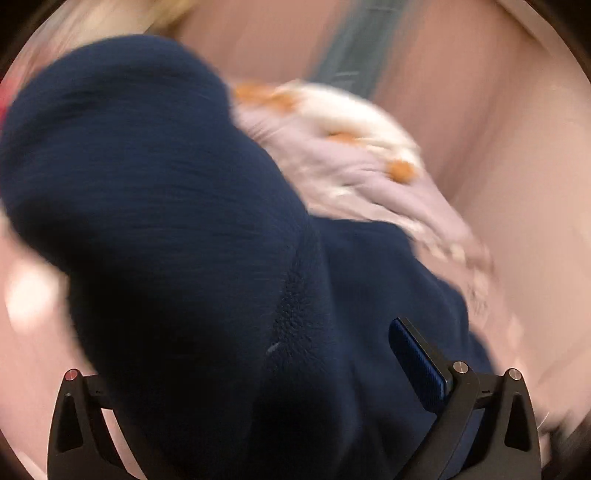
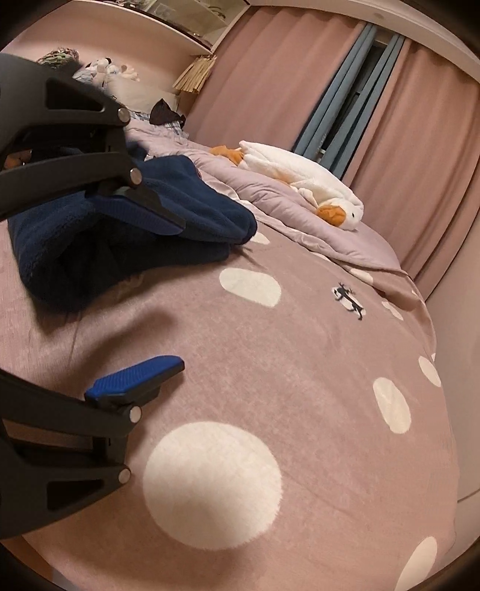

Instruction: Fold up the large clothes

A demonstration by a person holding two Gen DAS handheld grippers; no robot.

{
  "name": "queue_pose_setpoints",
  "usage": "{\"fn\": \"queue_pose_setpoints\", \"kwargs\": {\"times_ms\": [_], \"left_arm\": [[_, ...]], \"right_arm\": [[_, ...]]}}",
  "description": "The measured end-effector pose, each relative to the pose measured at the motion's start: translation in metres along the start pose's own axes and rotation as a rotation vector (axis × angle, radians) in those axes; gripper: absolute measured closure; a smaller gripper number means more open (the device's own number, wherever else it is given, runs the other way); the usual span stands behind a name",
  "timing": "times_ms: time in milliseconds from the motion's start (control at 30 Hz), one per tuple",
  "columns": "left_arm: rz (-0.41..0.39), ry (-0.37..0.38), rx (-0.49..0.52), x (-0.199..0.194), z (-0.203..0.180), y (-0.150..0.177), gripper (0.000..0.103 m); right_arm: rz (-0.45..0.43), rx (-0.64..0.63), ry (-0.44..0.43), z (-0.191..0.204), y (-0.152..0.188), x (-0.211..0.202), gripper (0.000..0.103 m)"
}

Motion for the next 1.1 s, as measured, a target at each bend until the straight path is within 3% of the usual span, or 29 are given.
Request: {"fn": "queue_pose_setpoints", "kwargs": {"times_ms": [67, 100, 167, 533, 800, 833, 900, 933, 967, 1033, 1100], "left_arm": [[0.167, 0.102, -0.223, 0.022, 0.04, -0.003, 0.001], [0.217, 0.146, -0.277, 0.028, 0.051, 0.0, 0.001], [0.236, 0.262, -0.329, 0.03, 0.066, -0.006, 0.001], [0.209, 0.279, -0.166, 0.027, 0.059, -0.005, 0.001], [0.179, 0.289, -0.149, 0.022, 0.062, -0.006, 0.001], [0.176, 0.3, -0.188, 0.021, 0.067, -0.008, 0.003], [0.208, 0.304, -0.259, 0.022, 0.077, -0.013, 0.02], [0.24, 0.287, -0.301, 0.024, 0.086, -0.015, 0.04], [0.274, 0.283, -0.344, 0.028, 0.094, -0.015, 0.045], [0.296, 0.305, -0.36, 0.029, 0.096, -0.018, 0.045], [0.256, 0.27, -0.241, 0.022, 0.082, -0.021, 0.045]], "right_arm": [[0.011, -0.024, -0.002, 0.006, 0.002, 0.003, 0.033], [0.019, -0.035, 0.0, 0.009, 0.004, 0.005, 0.033], [0.033, -0.055, 0.007, 0.012, 0.007, 0.01, 0.032], [0.039, -0.056, 0.051, 0.008, 0.011, 0.016, 0.032], [0.037, -0.061, 0.069, 0.01, 0.013, 0.017, 0.031], [0.039, -0.06, 0.072, 0.009, 0.013, 0.018, 0.031], [0.041, -0.06, 0.073, 0.009, 0.013, 0.019, 0.031], [0.042, -0.061, 0.074, 0.009, 0.013, 0.019, 0.031], [0.042, -0.06, 0.075, 0.008, 0.014, 0.02, 0.031], [0.046, -0.063, 0.076, 0.008, 0.014, 0.021, 0.03], [0.047, -0.077, 0.082, 0.008, 0.015, 0.022, 0.03]]}}
Point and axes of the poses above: each gripper's, at about its wrist camera, not at the fingertips, and x roughly the way its jaws point, z to its left, y to its underside, the point moved 3 cm from there along x, roughly the way its jaws point, and after that the axes turned 7 degrees about -y, right-handed, at the moved point
